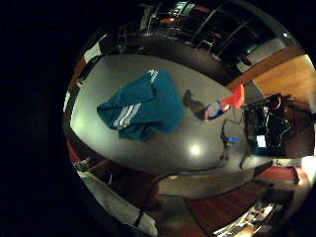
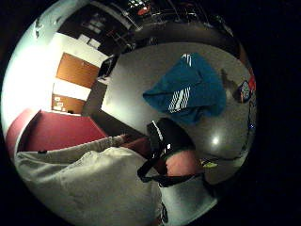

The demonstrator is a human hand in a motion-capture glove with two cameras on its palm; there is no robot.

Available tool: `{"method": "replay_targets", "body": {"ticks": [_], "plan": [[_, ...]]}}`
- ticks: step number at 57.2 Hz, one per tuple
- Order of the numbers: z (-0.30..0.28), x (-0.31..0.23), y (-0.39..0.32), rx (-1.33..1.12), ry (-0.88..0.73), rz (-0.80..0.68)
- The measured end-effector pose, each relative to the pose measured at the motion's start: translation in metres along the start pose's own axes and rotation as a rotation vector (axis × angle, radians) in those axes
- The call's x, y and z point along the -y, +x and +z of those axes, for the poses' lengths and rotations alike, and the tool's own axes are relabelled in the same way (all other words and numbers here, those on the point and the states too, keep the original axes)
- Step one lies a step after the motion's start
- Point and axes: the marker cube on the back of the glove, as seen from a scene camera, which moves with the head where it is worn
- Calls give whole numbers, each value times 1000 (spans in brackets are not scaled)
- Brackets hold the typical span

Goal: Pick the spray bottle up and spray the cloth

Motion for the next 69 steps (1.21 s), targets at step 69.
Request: {"method": "replay_targets", "body": {"ticks": [69], "plan": [[16, -97, 195, 290, 554, 616]]}}
